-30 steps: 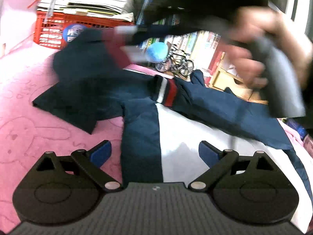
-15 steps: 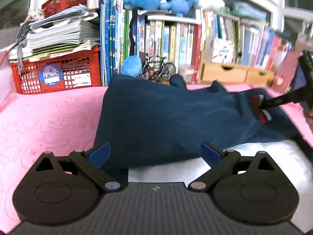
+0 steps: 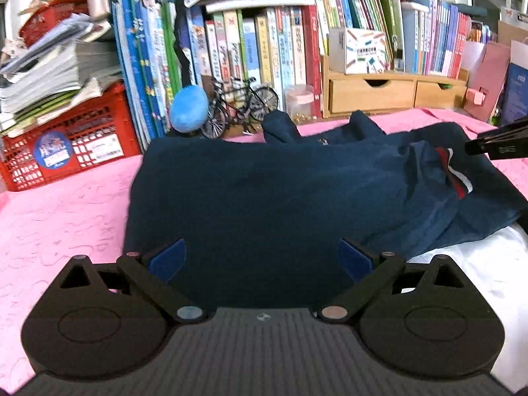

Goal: Fold clothes

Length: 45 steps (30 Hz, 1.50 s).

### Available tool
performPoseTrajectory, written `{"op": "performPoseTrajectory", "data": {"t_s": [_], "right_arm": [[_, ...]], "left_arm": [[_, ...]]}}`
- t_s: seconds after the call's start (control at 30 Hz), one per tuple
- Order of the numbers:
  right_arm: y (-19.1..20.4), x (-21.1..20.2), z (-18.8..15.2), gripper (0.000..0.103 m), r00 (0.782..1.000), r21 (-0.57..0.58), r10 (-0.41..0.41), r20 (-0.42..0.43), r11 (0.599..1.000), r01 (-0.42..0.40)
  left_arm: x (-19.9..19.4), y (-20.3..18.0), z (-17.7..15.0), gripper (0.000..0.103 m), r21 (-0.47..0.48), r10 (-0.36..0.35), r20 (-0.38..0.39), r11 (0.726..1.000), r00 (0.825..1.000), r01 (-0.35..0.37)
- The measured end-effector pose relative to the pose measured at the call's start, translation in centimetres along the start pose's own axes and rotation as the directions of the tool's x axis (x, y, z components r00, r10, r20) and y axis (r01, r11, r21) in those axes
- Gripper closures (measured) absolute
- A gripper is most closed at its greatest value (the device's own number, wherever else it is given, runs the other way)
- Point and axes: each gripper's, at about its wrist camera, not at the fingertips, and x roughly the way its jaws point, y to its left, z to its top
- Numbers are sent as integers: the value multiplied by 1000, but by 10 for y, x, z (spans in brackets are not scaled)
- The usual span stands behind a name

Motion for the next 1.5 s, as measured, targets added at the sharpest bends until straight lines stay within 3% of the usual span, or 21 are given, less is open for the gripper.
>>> {"op": "performPoseTrajectory", "data": {"t_s": [0.1, 0.17, 0.3, 0.43, 0.53, 0.6, 0.77, 0.93, 1.03, 1.13, 1.3, 1.4, 1.5], "right_arm": [[34, -16, -3, 62, 982, -14, 188, 31, 982, -187], [57, -11, -6, 60, 972, -56, 237, -3, 970, -236], [57, 16, -20, 63, 991, -138, 106, -82, 984, -116], [10, 13, -15, 67, 995, 34, 3, -100, 999, 1], [0, -3, -12, 54, 998, 76, 36, -50, 997, -32], [3, -13, -14, 40, 999, 61, 34, -12, 998, -33], [6, 13, -31, 31, 995, 9, -13, -97, 1000, 14], [9, 1, -31, 30, 1000, -9, 10, -20, 1000, -11], [-3, -17, -31, 29, 999, 43, -1, 46, 999, -1], [-17, -29, -34, 29, 996, 128, 46, 75, 990, -55], [-4, -26, -38, 34, 993, 133, 115, 32, 984, -119], [13, -16, -42, 34, 991, 113, 137, -8, 984, -135], [20, -9, -52, 31, 993, 82, 121, -6, 989, -121]], "left_arm": [[8, -6, -2, 3, 6, -16, -29, 1000, 999, 17], [10, -10, -5, 3, 28, -13, -41, 1000, 999, 14], [6, -7, -10, 3, 62, 21, -23, 998, 1000, -19], [6, 6, -8, 3, 41, 47, -12, 998, 999, -46], [11, 11, -7, 3, 26, 61, -14, 998, 998, -61], [13, 14, -6, 3, 19, 69, -17, 997, 997, -68], [26, 19, -15, 2, 57, 144, -46, 988, 988, -142], [27, 41, -24, 0, 46, 192, -64, 981, 979, -189], [18, 51, -22, 2, 22, 224, -61, 974, 973, -223], [1, 52, -15, 2, -20, 178, -20, 984, 984, -178], [-1, 23, -7, 2, 29, 59, -1, 998, 998, -59], [17, 10, -17, 0, 82, 74, -58, 994, 996, -69], [22, 21, -25, 0, 37, 81, -61, 996, 995, -79]]}}
